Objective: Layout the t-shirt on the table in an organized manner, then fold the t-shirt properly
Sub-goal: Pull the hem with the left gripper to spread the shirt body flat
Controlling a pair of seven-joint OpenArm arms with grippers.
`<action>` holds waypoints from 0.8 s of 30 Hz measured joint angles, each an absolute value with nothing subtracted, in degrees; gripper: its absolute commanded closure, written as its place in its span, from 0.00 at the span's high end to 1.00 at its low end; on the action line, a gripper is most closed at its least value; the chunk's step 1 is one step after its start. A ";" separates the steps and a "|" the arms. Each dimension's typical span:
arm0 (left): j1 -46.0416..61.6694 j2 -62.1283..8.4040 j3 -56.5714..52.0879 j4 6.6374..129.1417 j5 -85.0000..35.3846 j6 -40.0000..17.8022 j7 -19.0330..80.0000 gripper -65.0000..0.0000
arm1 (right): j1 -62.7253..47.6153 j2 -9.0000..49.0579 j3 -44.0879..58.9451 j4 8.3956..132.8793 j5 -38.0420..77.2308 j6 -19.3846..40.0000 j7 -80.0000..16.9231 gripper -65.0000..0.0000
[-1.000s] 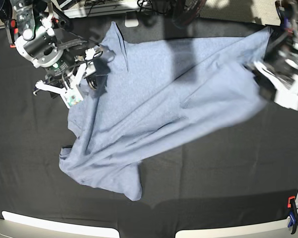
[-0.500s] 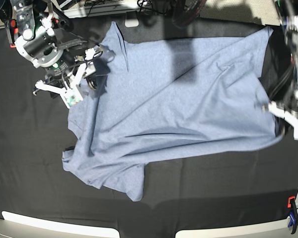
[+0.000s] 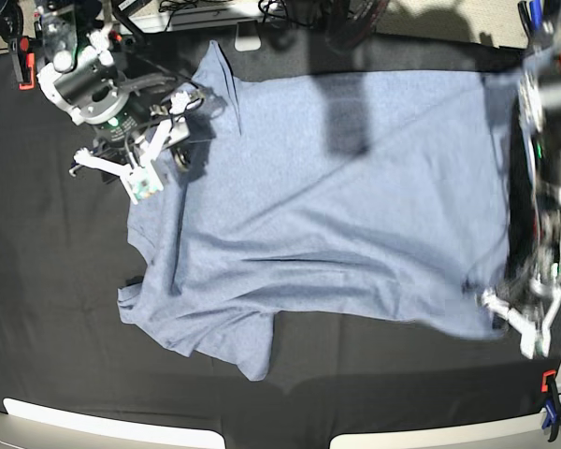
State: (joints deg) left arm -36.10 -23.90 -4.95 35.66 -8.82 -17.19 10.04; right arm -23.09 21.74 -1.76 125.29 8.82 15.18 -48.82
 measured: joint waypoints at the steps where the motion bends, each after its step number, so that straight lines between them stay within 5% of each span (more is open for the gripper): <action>1: -37.67 -23.92 -4.25 34.37 -8.71 -15.31 9.87 0.00 | -23.14 21.76 -1.76 125.29 8.86 15.20 -48.80 0.45; 12: -42.37 -23.97 0.86 31.31 -6.59 -9.63 9.30 0.00 | -23.16 20.95 -1.76 125.29 8.82 15.20 -48.84 0.45; 13: -42.26 -23.99 0.86 31.31 -6.57 -9.61 9.69 0.03 | -23.16 20.95 -1.76 125.29 8.82 15.20 -48.88 0.45; 17: -42.48 -23.99 0.97 31.31 -6.59 -9.45 9.34 0.47 | -23.16 20.95 -1.76 125.29 8.84 15.20 -48.88 0.45; 24: -42.68 -24.01 0.97 31.31 -7.53 -9.43 13.13 0.51 | -22.96 20.95 -1.76 125.29 8.84 15.18 -47.24 0.45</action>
State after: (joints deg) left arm -42.68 -24.01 0.97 31.31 -7.53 -9.43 13.13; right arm -22.96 20.95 -1.76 125.29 8.84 15.18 -47.24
